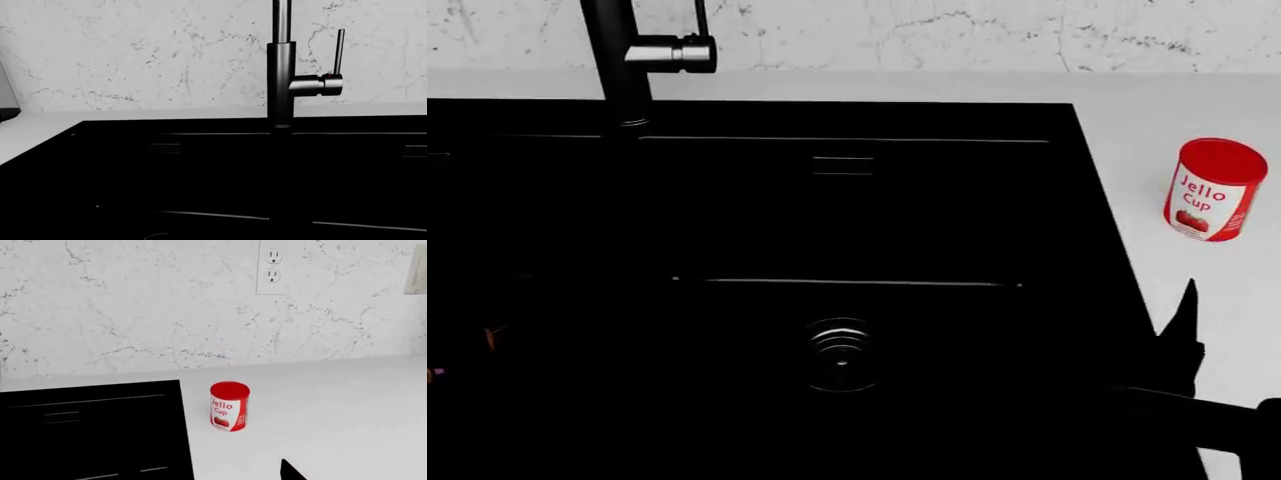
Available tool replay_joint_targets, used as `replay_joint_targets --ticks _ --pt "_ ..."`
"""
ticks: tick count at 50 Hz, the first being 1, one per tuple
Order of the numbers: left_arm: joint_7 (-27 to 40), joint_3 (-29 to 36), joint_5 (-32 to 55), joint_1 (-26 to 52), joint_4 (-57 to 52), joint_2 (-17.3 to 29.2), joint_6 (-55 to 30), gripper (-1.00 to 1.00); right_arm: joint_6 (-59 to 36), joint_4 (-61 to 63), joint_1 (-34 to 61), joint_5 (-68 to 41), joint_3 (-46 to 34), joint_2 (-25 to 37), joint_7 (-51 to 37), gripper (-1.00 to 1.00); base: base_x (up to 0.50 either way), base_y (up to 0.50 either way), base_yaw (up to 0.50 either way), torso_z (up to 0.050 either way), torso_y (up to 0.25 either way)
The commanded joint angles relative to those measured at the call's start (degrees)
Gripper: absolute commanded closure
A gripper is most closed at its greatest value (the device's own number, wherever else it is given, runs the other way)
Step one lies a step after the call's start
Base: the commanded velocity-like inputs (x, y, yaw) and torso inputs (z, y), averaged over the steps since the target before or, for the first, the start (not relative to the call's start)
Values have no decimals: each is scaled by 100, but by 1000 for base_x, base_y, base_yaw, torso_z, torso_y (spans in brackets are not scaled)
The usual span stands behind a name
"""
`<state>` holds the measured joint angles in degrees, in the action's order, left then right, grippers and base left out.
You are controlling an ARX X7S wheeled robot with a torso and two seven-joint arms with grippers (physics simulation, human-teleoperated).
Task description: Pick the scallop from the counter and place it in the sink
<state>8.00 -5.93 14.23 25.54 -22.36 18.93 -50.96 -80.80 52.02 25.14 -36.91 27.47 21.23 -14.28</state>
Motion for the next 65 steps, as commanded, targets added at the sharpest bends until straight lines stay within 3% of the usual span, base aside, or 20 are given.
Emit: replay_joint_targets --ticks 1,10,18,34,65 --pt "-84 -55 -103 -38 81 -46 96 -100 -867 264 294 -371 612 28 -126 -100 0 0 0 0 0" --pt "-64 -78 -85 -77 34 -32 98 -100 -874 -397 278 -4241 1406 882 -3288 -100 0 0 0 0 0" --pt "-39 -41 -95 -73 38 -22 99 -100 -640 -829 202 -5489 1293 1440 -4497 -100 0 0 0 0 0" --pt "-30 -18 -87 -146 105 -19 197 -100 -257 -1092 -235 -6502 1389 2199 -5181 -100 0 0 0 0 0" --pt "24 22 -47 -190 121 -5 197 -100 89 -1427 -1250 -7107 1771 2551 -5353 -100 0 0 0 0 0"
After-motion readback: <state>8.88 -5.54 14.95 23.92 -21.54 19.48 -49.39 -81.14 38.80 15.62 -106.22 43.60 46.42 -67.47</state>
